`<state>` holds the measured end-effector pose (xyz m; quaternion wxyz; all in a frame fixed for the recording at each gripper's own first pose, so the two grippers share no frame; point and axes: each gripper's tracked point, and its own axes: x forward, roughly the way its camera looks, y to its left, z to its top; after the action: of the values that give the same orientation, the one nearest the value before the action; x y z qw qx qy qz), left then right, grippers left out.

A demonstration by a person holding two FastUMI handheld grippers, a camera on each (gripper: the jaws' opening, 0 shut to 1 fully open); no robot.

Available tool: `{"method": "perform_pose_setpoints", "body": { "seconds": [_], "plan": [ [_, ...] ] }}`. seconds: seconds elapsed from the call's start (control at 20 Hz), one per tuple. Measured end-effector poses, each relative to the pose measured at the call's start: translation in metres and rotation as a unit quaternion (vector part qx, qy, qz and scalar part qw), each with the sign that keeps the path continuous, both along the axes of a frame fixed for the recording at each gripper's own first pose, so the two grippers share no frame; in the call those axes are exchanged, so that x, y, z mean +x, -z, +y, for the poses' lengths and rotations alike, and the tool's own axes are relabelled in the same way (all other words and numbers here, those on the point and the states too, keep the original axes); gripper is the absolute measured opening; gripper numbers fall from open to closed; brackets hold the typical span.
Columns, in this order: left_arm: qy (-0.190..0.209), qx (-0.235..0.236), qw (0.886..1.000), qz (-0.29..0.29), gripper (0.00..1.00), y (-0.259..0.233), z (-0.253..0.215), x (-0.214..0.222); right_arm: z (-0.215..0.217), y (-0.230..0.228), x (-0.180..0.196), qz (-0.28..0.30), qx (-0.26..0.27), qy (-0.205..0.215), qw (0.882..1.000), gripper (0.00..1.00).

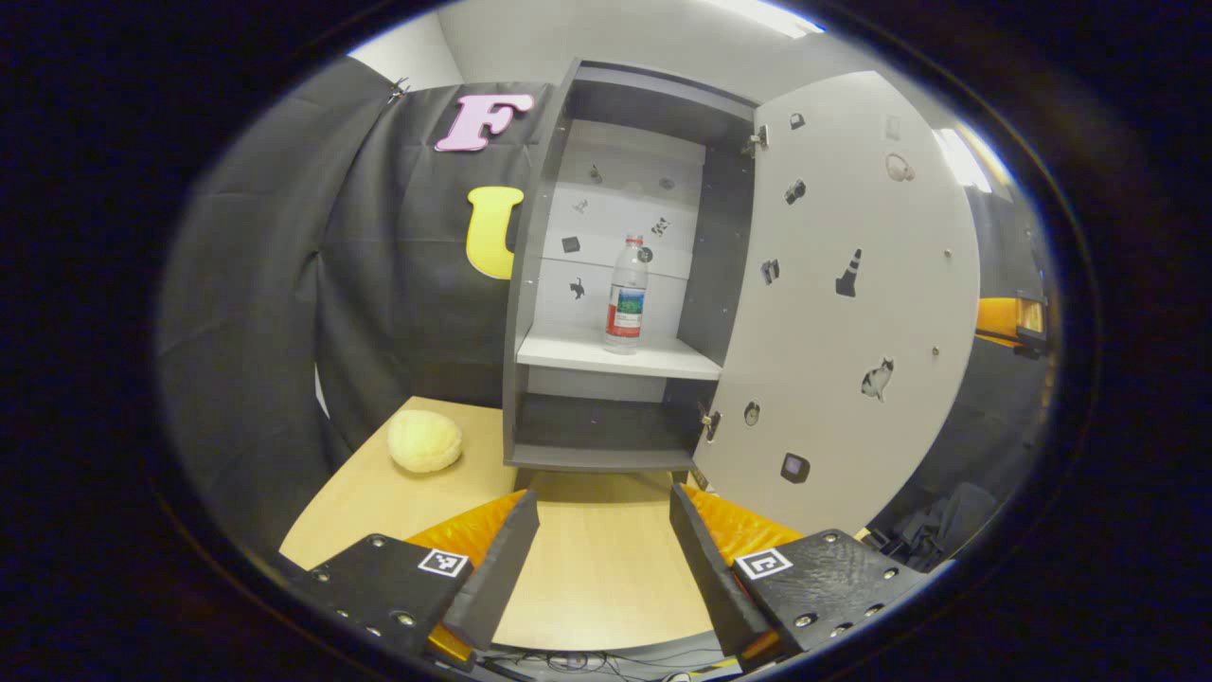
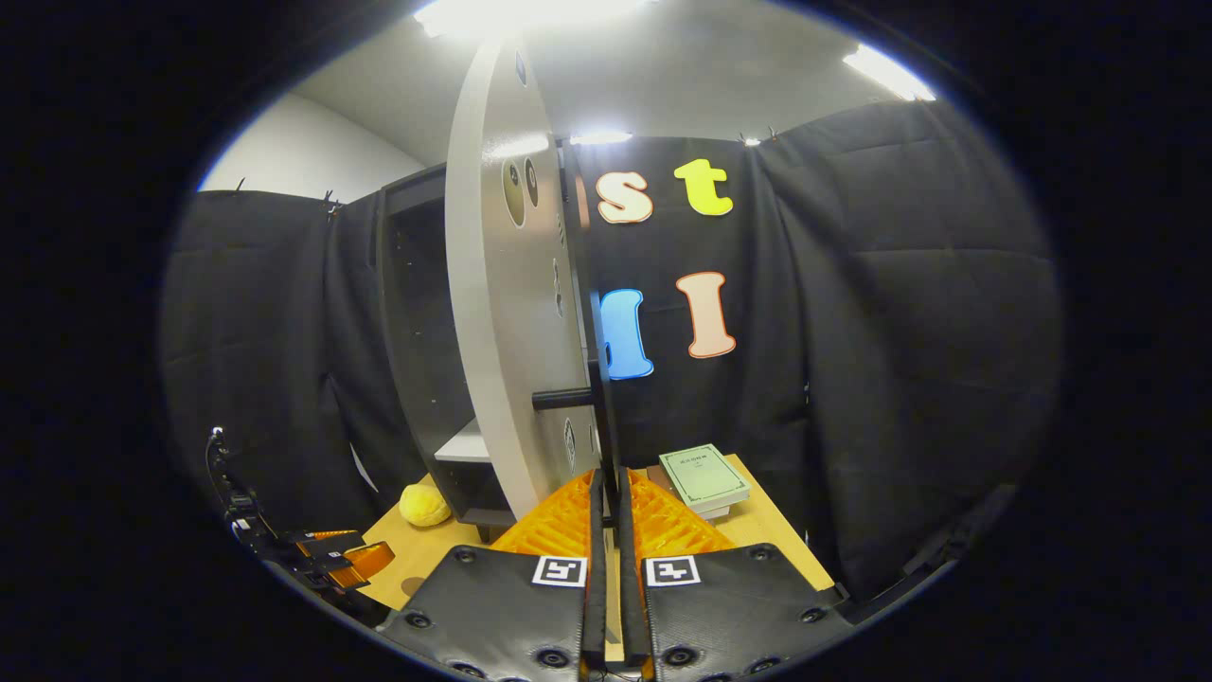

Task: Open the cabinet door with the right hand, grasp the bottle in the cabinet with the left hand and place it on the coaster, then close the cabinet door with the right hand.

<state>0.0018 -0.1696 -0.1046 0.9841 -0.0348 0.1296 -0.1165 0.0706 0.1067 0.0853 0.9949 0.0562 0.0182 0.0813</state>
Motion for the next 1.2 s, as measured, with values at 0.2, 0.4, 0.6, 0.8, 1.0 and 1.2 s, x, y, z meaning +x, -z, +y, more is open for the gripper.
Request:
{"method": "perform_pose_setpoints", "body": {
  "seconds": [0.2, 0.4, 0.6, 0.8, 1.0, 1.2],
  "plan": [
    [0.033, 0.004, 0.999, -0.005, 0.84, -0.005, 0.009, 0.013, -0.027, 0.007, -0.027, 0.01, 0.023, 0.056, 0.998, 0.08],
    [0.061, 0.023, 0.998, -0.021, 0.84, -0.012, 0.025, 0.034, -0.071, 0.007, -0.061, 0.026, 0.023, 0.134, 0.99, 0.08],
    [0.072, 0.018, 0.996, -0.04, 0.84, -0.029, 0.025, 0.053, -0.114, -0.006, -0.066, 0.015, 0.036, 0.204, 0.978, 0.08],
    [0.065, 0.009, 0.996, -0.058, 0.87, -0.051, 0.021, 0.091, -0.131, -0.018, -0.044, 0.0, 0.023, 0.23, 0.973, 0.09],
    [0.052, 0.006, 0.995, -0.09, 0.86, -0.088, 0.015, 0.138, -0.144, -0.037, 0.004, -0.022, 0.023, 0.226, 0.974, 0.09],
    [0.035, 0.007, 0.992, -0.117, 0.86, -0.121, 0.004, 0.193, -0.149, -0.041, 0.051, -0.02, 0.038, 0.203, 0.978, 0.13]
  ]
}}
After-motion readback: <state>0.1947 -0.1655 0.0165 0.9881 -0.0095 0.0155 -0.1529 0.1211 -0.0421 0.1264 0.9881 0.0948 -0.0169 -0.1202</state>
